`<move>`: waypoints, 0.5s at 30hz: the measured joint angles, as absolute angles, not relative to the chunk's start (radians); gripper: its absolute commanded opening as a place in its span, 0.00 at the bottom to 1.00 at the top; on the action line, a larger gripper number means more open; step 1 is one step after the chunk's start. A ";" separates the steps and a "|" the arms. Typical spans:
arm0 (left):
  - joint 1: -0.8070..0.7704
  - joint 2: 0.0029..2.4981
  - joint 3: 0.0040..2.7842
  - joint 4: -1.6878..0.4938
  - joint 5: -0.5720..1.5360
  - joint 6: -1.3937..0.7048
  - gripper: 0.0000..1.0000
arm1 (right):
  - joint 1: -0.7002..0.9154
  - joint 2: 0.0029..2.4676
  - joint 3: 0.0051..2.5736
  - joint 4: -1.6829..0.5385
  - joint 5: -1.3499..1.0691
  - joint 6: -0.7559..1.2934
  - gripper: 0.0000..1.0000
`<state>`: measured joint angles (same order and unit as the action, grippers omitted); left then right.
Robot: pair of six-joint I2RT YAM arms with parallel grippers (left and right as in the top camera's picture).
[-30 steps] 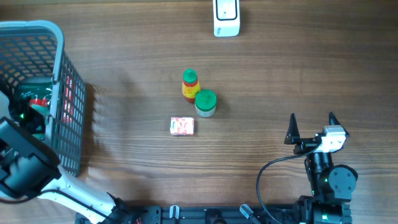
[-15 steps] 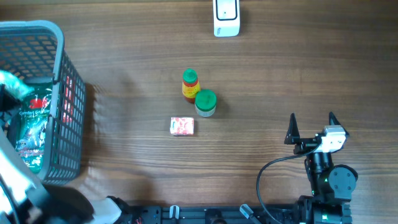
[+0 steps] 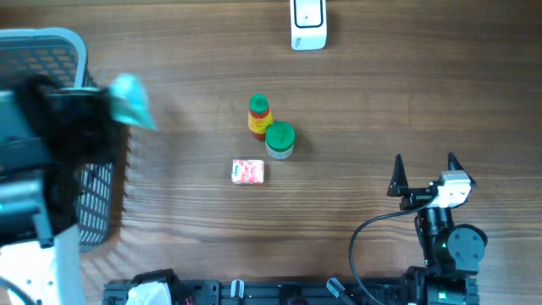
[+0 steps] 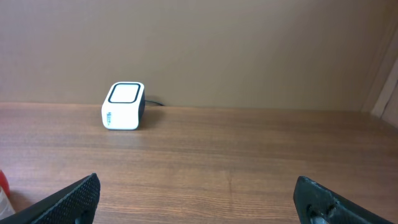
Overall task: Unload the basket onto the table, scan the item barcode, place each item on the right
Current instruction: 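Carry the wipes pack out and lay it right of the green bottle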
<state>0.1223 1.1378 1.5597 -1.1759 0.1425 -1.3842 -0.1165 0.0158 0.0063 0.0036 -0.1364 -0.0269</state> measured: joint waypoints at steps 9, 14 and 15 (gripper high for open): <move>-0.456 1.356 1.560 -1.169 -0.011 -1.362 0.23 | -0.117 0.016 0.006 0.004 -0.136 -0.027 1.00; -0.695 1.535 1.560 -1.140 -0.080 -1.357 0.27 | -0.117 0.016 0.006 0.004 -0.136 -0.027 0.98; -0.739 1.576 1.560 -1.141 -0.097 -1.354 0.29 | -0.117 0.016 0.006 0.004 -0.136 -0.027 1.00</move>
<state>-0.7387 1.5764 1.5597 -1.1408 -0.0967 -1.3544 -0.1165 0.0158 0.0063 0.0036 -0.1364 -0.0269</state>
